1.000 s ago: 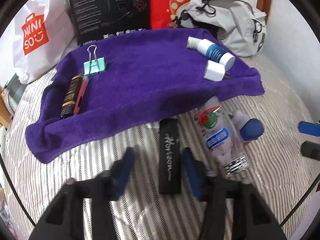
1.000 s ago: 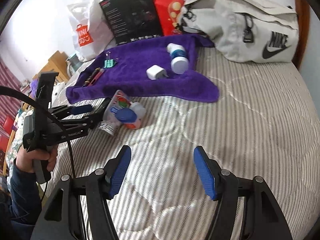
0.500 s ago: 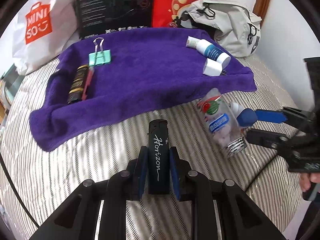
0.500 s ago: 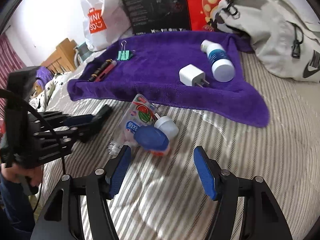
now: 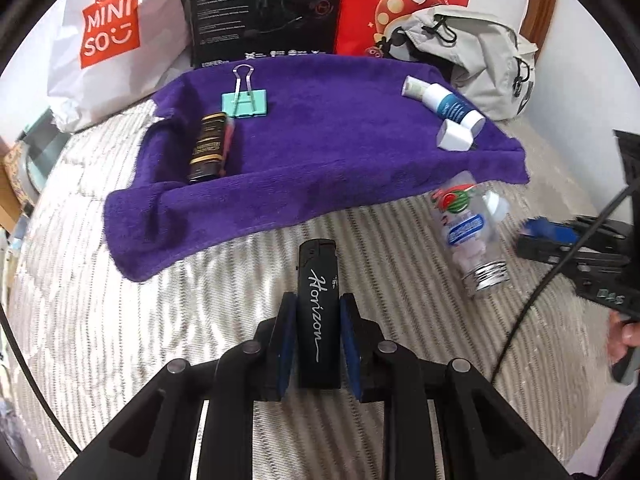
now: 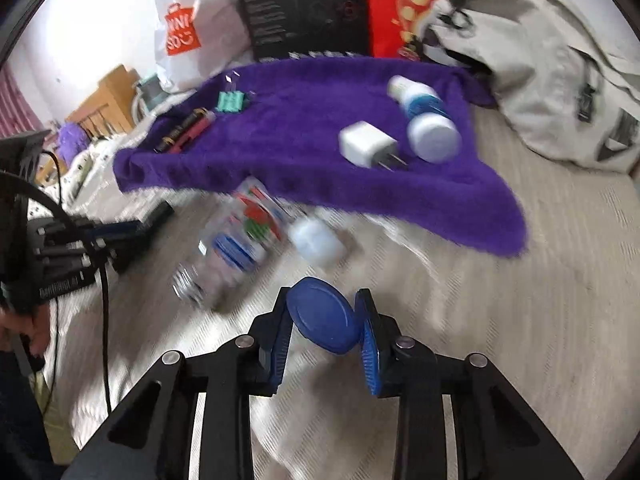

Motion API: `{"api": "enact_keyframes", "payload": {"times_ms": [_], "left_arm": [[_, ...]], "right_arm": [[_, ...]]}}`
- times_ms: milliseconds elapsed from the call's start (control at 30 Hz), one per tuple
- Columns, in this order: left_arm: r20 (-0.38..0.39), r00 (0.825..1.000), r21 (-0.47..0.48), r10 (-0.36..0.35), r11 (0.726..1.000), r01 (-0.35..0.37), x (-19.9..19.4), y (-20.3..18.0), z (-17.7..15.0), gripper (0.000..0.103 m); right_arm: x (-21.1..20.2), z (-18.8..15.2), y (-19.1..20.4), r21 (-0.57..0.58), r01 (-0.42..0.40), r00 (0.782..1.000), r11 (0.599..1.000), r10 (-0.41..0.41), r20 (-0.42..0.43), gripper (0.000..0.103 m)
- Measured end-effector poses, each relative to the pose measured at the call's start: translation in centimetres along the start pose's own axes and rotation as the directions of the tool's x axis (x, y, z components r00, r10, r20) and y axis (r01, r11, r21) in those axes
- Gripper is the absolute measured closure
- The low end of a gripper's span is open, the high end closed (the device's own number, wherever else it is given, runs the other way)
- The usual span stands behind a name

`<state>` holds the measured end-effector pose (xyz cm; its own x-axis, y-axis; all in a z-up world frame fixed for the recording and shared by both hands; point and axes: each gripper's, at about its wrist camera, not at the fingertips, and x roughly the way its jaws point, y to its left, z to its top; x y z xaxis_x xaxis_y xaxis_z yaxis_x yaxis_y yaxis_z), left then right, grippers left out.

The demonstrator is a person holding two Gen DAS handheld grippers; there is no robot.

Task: Organize rigid objects
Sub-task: 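Grasp the black Horizon tube with the left gripper while the right grasps the blue lid, then lower the Horizon tube by the gold tube with left gripper while right drops the lid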

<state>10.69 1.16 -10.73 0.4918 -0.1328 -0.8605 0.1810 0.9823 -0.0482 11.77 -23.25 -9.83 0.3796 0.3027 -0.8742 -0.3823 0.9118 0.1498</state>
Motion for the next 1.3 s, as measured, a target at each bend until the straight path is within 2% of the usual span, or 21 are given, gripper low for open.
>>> {"api": "enact_keyframes", "payload": {"times_ms": [133, 367, 467, 600, 767, 933, 1300], "left_arm": [[0.006, 1.000, -0.001, 0.002, 1.000, -0.002, 0.0, 0.1, 0.0, 0.081], [0.015, 0.999, 0.014, 0.038, 0.999, -0.038, 0.1, -0.4, 0.0, 0.081], [0.016, 1.000, 0.001, 0.021, 1.000, -0.021, -0.1, -0.1, -0.1, 0.082], [0.009, 1.000, -0.011, 0.027, 1.000, -0.027, -0.3, 0.2, -0.3, 0.082], [0.004, 1.000, -0.023, 0.016, 1.000, -0.016, -0.3, 0.4, -0.2, 0.082], [0.004, 1.000, -0.032, 0.007, 0.999, -0.007, -0.5, 0.6, -0.2, 0.082], [0.015, 1.000, -0.087, -0.020, 0.996, 0.021, -1.7, 2.3, 0.1, 0.082]], "right_arm": [[-0.5, -1.4, -0.6, -0.008, 0.027, 0.999, 1.000, -0.028, -0.028, 0.072], [-0.6, -2.1, -0.5, -0.009, 0.045, 0.999, 0.999, -0.045, 0.010, 0.072], [-1.0, -2.0, -0.8, 0.004, 0.017, 1.000, 1.000, -0.017, -0.001, 0.078], [-2.1, -2.0, -0.9, 0.002, -0.019, 1.000, 1.000, 0.019, 0.017, 0.078], [-0.9, -2.2, -1.1, 0.015, -0.032, 0.999, 0.999, 0.032, -0.007, 0.078], [-1.6, -2.0, -1.4, 0.039, -0.066, 0.998, 0.997, 0.065, 0.014, 0.078], [-3.0, -0.4, -1.7, 0.015, -0.074, 0.996, 0.997, 0.073, 0.047, 0.078]]}}
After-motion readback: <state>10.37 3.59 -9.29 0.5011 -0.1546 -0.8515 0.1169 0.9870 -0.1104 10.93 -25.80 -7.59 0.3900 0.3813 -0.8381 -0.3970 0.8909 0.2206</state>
